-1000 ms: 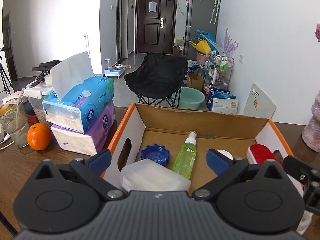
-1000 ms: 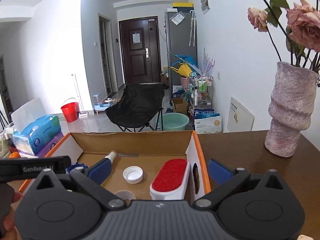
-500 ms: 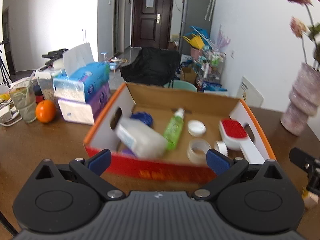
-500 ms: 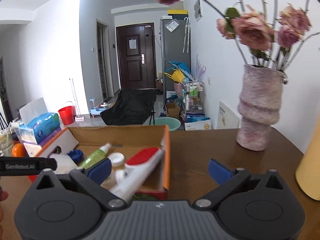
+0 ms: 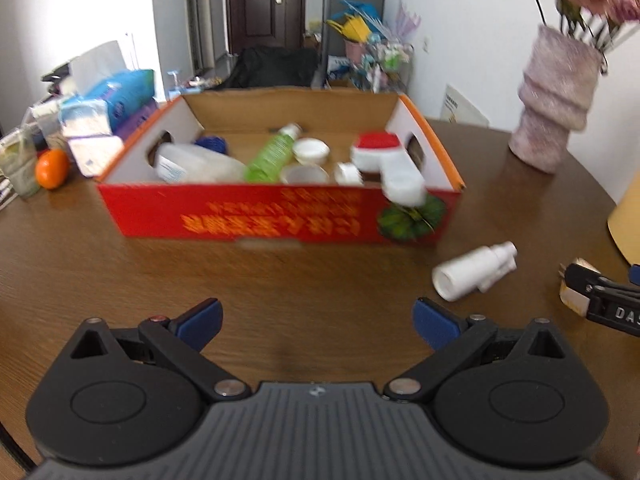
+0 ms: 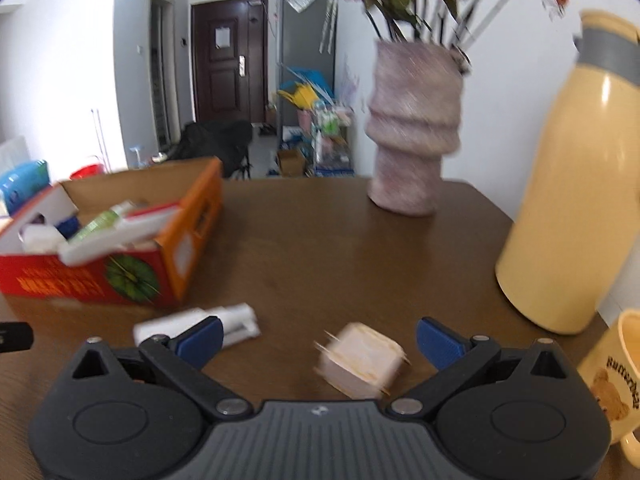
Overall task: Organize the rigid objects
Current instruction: 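Withdraw both tools toward the white spray bottle and plug adapter, then grasp the white plug adapter with the right gripper while the left gripper grasps the white spray bottle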
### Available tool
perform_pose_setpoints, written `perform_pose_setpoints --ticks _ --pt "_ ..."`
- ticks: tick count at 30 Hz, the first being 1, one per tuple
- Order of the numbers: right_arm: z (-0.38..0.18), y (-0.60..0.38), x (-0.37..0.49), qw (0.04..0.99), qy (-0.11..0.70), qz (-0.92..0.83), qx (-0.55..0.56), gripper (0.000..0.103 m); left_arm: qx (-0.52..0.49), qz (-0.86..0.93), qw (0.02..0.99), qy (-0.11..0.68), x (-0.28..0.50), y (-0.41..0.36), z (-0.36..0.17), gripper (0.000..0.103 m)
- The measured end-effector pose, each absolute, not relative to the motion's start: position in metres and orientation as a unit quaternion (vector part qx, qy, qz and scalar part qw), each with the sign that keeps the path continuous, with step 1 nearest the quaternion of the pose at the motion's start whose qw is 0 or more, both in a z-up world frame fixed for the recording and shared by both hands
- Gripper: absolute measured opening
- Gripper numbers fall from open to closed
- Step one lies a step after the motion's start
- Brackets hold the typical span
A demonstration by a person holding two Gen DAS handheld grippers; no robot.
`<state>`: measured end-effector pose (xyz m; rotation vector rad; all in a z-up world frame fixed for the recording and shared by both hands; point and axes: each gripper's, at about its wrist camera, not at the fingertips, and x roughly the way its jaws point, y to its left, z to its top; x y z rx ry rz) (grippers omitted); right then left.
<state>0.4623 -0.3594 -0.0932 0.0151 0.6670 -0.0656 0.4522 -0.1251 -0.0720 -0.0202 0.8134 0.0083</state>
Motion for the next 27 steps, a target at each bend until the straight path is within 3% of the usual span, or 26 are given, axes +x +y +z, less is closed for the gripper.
perform_pose_setpoints --ticks 4,10,13,14,27 --pt "-0.108 -0.376 0.466 0.939 0.343 -0.036 0.011 0.101 -0.002 -0.008 0.913 0.407 0.454 -0.147 -0.082 0.103" --pt "-0.127 -0.391 0.478 0.933 0.359 -0.018 0.007 0.089 0.011 -0.022 0.908 0.418 0.465 -0.175 -0.095 0.103" --pt "-0.134 -0.397 0.483 0.929 0.370 0.004 0.012 0.071 0.015 -0.027 0.907 0.420 0.470 -0.186 -0.099 0.103" --pt "-0.134 -0.399 0.483 0.929 0.368 0.011 0.013 0.058 0.016 -0.030 0.907 0.419 0.471 -0.190 -0.100 0.103" --pt "-0.133 -0.406 0.479 0.933 0.360 0.002 0.004 0.057 0.017 -0.048 0.909 0.414 0.490 -0.219 -0.105 0.103"
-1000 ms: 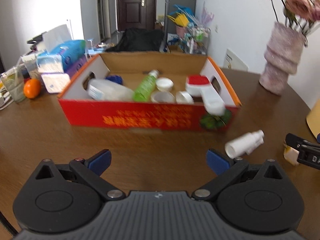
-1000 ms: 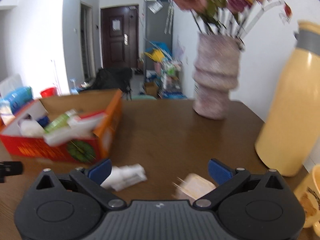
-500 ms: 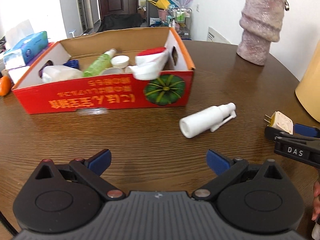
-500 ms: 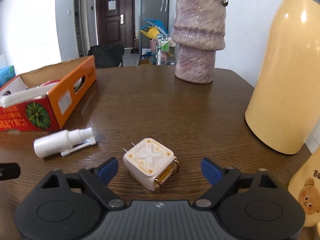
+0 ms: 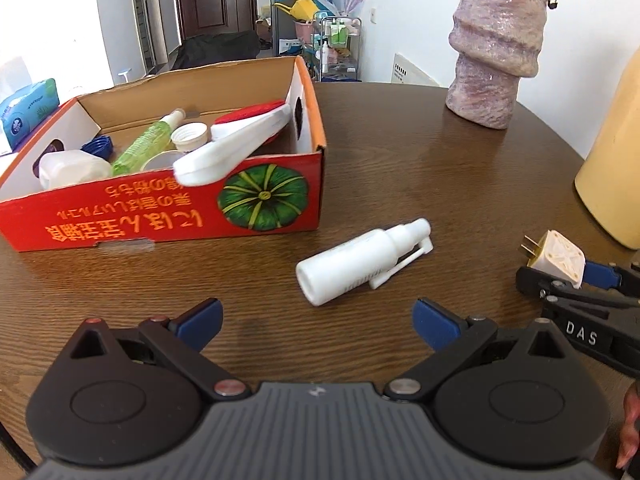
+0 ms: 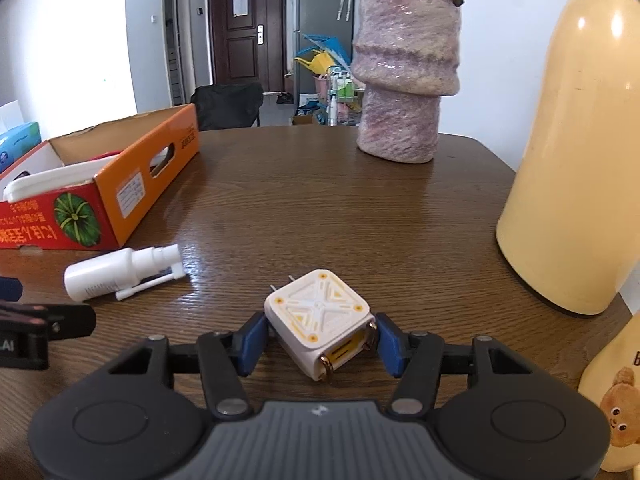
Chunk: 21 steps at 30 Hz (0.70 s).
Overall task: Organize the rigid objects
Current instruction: 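Grasp the white plug adapter with the right gripper while the left gripper grasps the white spray bottle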
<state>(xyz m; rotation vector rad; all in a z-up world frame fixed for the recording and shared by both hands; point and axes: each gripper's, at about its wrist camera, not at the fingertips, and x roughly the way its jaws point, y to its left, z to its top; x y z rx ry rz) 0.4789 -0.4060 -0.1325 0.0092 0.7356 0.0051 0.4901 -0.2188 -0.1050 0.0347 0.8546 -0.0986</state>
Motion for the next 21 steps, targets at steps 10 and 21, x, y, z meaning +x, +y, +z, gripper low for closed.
perform_pose_setpoints --ticks 10,21 --pt "-0.130 -0.419 0.478 0.936 0.351 -0.026 0.013 0.057 -0.021 -0.018 0.907 0.420 0.507 -0.237 -0.104 0.103" --pt "-0.130 -0.435 0.480 0.938 0.343 -0.052 0.027 0.057 -0.093 0.057 0.906 0.409 0.520 -0.258 -0.103 0.103"
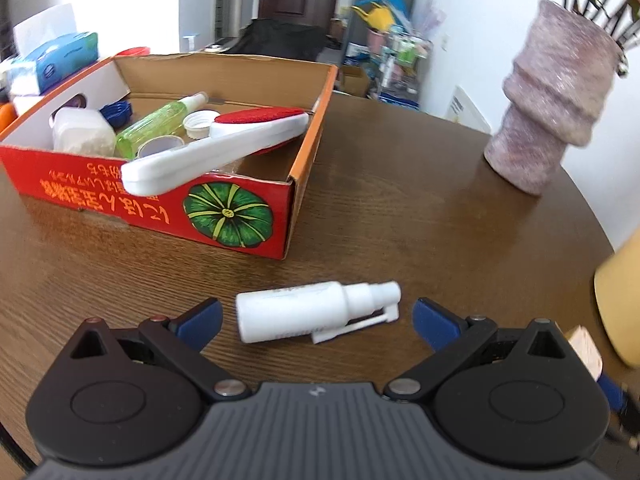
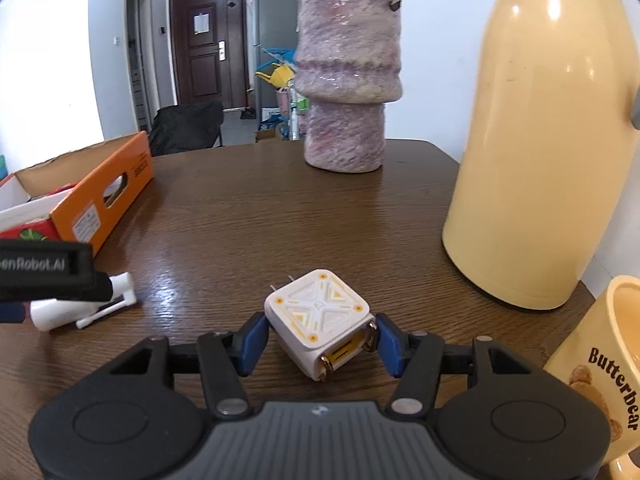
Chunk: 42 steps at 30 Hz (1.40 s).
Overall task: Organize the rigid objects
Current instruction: 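Grasp the white plug adapter with the right gripper while the left gripper grasps the white spray bottle, then carry the spray bottle and plug adapter over the red box with both grippers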
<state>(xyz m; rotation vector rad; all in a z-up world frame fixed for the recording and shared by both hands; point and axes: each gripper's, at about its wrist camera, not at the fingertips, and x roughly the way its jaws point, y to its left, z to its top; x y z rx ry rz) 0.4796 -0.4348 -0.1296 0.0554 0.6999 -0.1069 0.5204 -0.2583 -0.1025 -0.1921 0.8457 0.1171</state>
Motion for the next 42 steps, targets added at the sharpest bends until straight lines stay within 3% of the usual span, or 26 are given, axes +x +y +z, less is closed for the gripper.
perform_pose_setpoints --ticks 17,42 --pt "-0.136 -0.459 0.496 0.935 0.340 -0.083 0.063 0.057 -0.081 0.138 0.888 0.431 0.549 -0.281 -0.120 0.103" --pt "-0.138 -0.450 0.493 0.937 0.336 -0.087 0.038 0.057 -0.009 0.058 0.900 0.432 0.543 -0.282 -0.122 0.098"
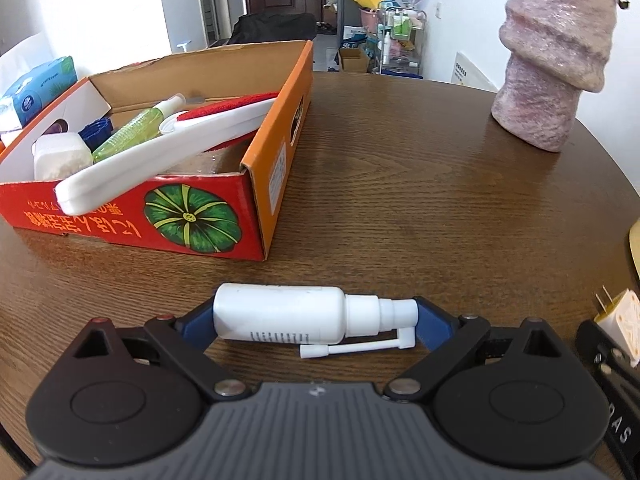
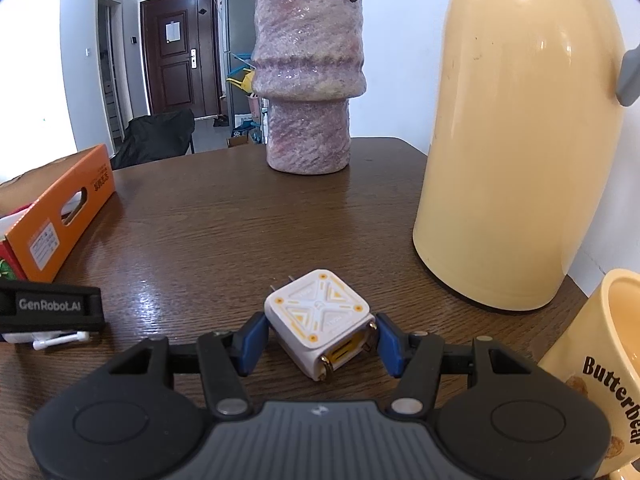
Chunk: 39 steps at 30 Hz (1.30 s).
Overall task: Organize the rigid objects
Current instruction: 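Carry the spray bottle and plug adapter over the red box with both grippers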
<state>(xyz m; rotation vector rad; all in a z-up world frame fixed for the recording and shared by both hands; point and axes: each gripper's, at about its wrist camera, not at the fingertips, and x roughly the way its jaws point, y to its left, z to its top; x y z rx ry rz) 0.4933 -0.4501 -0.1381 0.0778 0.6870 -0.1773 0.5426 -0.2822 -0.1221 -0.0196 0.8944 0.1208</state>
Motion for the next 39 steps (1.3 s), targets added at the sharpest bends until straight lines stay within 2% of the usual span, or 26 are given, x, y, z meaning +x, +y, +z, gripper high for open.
perform_pose_setpoints --ticks 19,39 --pt "-0.121 -0.416 0.462 0.951 0.298 -0.076 0.037 0.057 0.023 -0.003 0.921 0.388 0.480 -0.246 -0.096 0.098" --pt "-0.086 -0.291 0.420 0.967 0.247 -0.034 0.047 0.057 0.016 -0.016 0.944 0.329 0.422 -0.125 -0.047 0.098"
